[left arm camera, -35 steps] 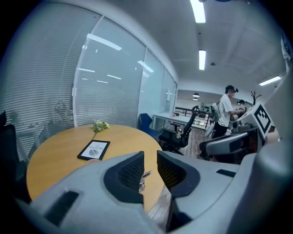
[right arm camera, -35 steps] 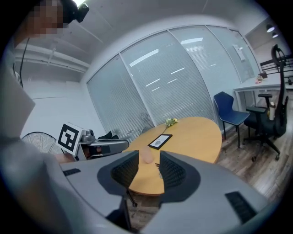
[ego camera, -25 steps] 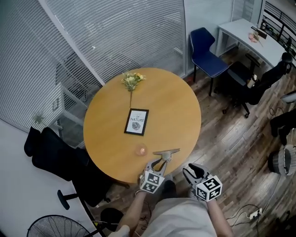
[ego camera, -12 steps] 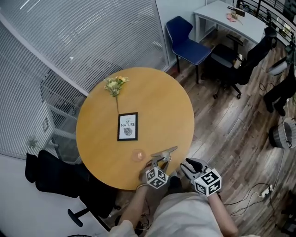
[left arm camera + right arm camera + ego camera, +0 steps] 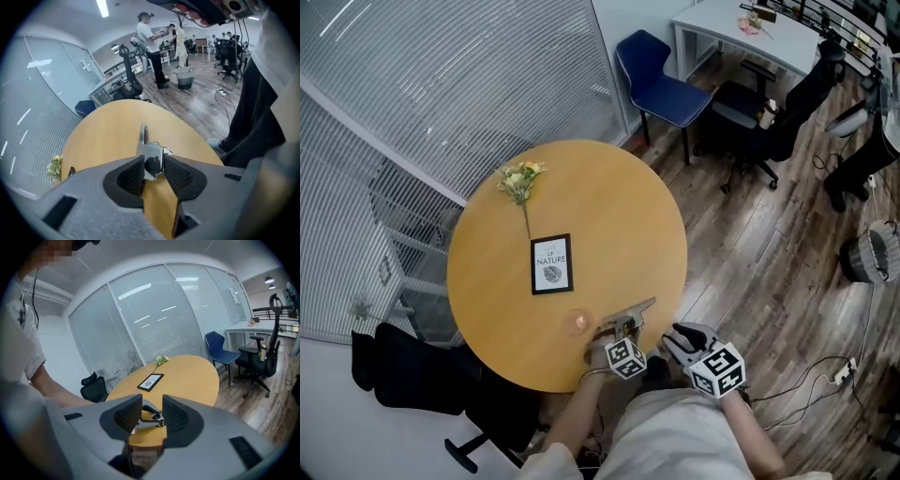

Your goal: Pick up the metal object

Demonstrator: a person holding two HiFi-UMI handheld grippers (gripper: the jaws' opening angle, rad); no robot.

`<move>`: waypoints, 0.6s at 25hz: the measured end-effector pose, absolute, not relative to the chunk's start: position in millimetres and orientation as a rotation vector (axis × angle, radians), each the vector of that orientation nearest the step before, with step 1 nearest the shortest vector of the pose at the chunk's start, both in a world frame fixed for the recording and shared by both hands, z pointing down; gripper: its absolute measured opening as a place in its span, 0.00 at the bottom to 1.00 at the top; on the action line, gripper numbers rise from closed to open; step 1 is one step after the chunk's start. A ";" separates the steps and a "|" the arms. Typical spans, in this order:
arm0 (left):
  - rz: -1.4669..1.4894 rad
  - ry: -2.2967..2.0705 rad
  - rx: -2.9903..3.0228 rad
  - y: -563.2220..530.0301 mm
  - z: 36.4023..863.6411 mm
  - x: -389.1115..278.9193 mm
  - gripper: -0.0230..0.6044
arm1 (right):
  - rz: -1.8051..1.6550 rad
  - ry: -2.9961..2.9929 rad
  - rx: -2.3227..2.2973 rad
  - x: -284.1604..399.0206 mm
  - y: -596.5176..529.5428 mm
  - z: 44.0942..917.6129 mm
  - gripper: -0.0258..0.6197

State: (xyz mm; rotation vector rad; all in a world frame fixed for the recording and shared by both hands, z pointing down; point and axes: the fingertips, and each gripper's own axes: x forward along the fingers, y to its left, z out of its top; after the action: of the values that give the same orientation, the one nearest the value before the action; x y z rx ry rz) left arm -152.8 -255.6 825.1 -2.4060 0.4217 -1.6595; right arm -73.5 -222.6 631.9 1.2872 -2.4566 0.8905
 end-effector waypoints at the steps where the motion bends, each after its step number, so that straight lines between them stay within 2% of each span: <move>1: -1.658 0.415 -2.386 -256.5 826.4 -153.0 0.22 | 0.893 -2.453 1.291 -74.1 -221.8 632.3 0.23; 10: -1.633 0.397 -2.308 -262.0 828.6 -149.0 0.21 | 0.916 -2.419 1.307 -70.2 -207.2 640.0 0.23; 15: -1.622 0.412 -2.313 -264.2 821.2 -149.3 0.16 | 0.924 -2.421 1.307 -71.5 -199.7 641.4 0.23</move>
State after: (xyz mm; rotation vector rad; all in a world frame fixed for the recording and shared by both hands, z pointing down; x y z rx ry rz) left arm -149.3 -264.2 821.2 -2.3128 0.4125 -1.6224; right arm -71.5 -199.7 641.4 1.3066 -2.4208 0.9240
